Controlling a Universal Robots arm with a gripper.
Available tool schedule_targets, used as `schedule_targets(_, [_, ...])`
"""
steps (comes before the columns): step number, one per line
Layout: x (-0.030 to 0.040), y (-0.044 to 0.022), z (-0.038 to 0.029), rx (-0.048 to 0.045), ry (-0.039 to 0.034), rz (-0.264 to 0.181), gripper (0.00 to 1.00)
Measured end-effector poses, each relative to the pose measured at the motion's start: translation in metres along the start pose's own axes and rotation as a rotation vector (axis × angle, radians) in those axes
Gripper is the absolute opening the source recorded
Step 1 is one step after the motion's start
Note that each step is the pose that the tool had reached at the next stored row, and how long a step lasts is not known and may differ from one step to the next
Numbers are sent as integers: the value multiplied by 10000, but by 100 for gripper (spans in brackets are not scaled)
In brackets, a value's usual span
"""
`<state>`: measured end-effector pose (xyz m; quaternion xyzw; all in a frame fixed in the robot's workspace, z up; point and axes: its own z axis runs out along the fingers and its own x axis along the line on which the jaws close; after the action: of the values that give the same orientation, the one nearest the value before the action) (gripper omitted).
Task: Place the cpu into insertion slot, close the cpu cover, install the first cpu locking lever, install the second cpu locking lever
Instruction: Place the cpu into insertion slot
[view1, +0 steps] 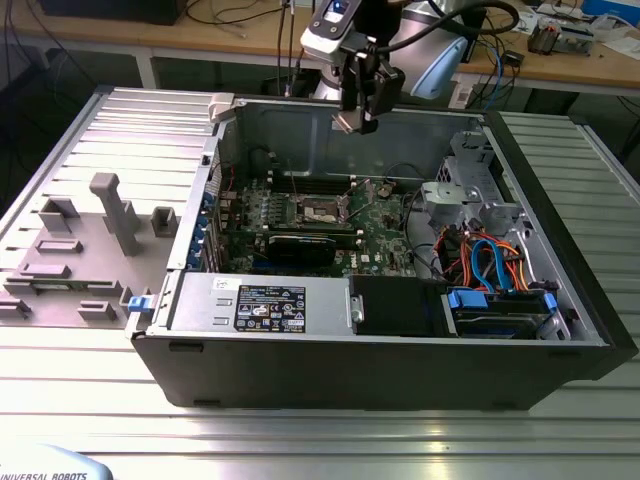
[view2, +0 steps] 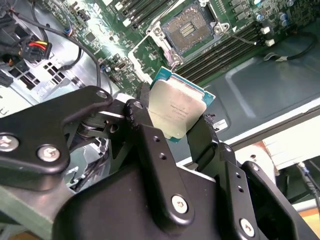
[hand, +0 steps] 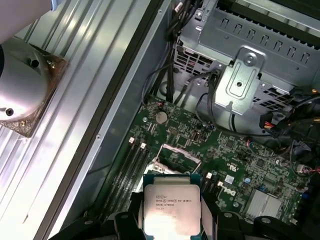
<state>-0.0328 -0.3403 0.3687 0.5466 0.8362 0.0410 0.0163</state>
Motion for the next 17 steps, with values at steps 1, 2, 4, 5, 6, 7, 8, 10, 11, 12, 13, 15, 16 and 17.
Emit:
schedule_targets(1, [0, 0, 1, -3, -12, 136, 54])
schedule_targets(2, [1, 0, 4, -9, -35, 417, 54])
schedule_targets(4, [0, 0, 11, -17, -78, 903, 54])
schedule_targets(5, [0, 0, 13, -19, -88, 1026, 54])
schedule_targets(6, [0, -1, 14, -21, -100, 1158, 54])
schedule_targets(7, [0, -1, 15, -23, -114, 1317, 54])
schedule_targets(8, [0, -1, 16, -25, -122, 1422, 54])
schedule_targets(10, [0, -1, 16, -27, -128, 1487, 54])
schedule_targets(11, [0, -1, 16, -27, -130, 1504, 54])
schedule_targets(12, [0, -1, 16, -27, -131, 1513, 54])
schedule_targets(13, [0, -1, 16, -27, -131, 1518, 54])
schedule_targets(15, [0, -1, 16, -27, -132, 1523, 54])
schedule_targets(16, [0, -1, 16, -27, -131, 1524, 54])
schedule_targets(17, [0, -1, 16, -28, -132, 1523, 54])
